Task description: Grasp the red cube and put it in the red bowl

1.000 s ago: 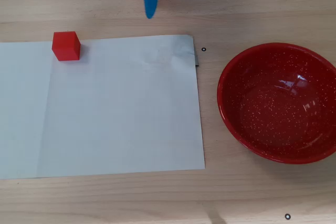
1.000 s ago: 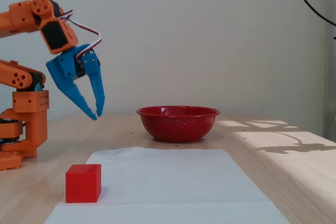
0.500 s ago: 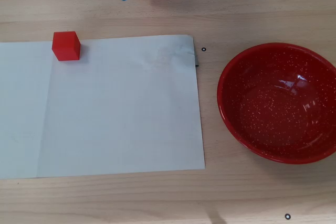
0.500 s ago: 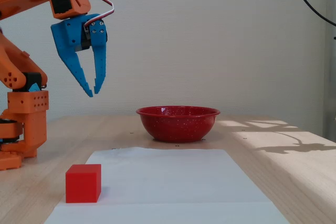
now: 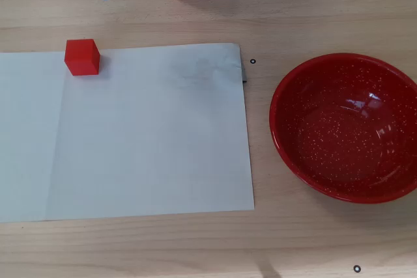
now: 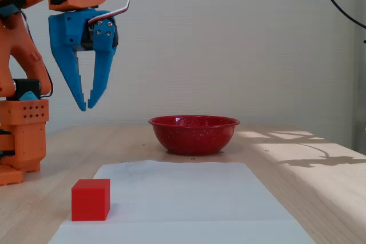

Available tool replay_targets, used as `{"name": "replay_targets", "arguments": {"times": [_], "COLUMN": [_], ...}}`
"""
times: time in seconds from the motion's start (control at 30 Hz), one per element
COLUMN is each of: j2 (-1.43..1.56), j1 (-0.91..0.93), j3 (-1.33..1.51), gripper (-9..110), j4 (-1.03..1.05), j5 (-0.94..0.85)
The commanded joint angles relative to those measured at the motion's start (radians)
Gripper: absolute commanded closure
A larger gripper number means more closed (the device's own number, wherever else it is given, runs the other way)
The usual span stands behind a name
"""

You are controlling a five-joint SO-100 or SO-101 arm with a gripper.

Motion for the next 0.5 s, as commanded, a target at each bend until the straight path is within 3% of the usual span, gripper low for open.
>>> {"name": "replay_targets", "arguments": {"times": [0.0, 0.47], "j2": [-0.012, -0.272], "j1": [-0.048, -0.222], "j3": [-0.147, -0.288], "gripper": [101, 79], "j4": [0.023, -0.025], "j5": [0.044, 0.204]}}
